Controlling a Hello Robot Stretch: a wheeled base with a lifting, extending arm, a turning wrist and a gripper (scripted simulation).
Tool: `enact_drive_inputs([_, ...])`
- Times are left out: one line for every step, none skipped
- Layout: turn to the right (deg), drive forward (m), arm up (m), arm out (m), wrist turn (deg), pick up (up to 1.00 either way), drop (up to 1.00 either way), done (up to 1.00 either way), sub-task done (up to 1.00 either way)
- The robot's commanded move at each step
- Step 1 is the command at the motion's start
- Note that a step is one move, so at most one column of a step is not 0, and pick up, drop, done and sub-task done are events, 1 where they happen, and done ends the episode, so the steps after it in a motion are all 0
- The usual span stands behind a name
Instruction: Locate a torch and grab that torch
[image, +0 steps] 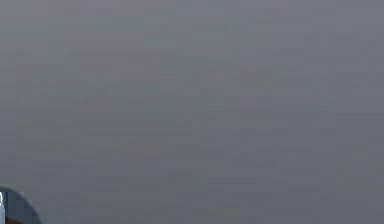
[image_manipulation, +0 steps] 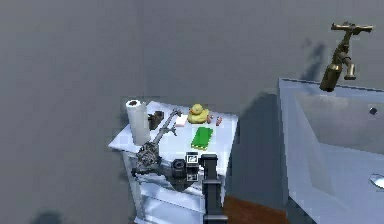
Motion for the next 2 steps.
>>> enact_drive_inputs([0.0,0.0,0.1,0.0,0.0,0.0,0.0,0.0,0.0])
enact_drive_inputs([0.0,0.0,0.0,0.0,0.0,0.0,0.0,1.0,0.0])
